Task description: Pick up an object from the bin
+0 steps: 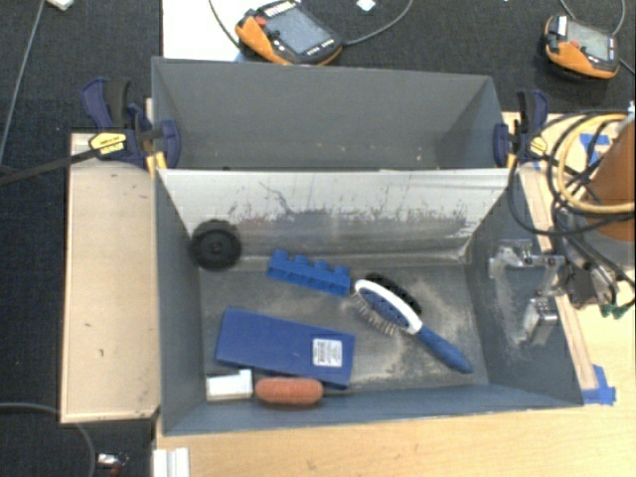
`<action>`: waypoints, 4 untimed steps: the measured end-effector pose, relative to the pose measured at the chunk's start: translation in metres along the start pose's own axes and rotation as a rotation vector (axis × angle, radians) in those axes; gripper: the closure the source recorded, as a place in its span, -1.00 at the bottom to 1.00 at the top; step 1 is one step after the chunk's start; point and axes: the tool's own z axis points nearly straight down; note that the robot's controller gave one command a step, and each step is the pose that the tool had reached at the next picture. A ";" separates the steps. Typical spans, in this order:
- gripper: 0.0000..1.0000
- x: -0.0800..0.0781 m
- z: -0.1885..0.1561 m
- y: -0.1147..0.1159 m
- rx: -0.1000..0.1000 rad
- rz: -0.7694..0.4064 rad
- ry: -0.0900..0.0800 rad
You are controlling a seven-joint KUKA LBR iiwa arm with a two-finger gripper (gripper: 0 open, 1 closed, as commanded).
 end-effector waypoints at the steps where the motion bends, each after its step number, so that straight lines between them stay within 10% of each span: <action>1: -1.00 0.000 0.000 0.000 0.000 -0.001 0.000; 4: -1.00 -0.007 0.002 0.028 0.001 0.121 -0.009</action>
Offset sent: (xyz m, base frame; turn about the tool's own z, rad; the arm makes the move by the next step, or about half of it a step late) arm 0.0385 0.0194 -0.0416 0.2192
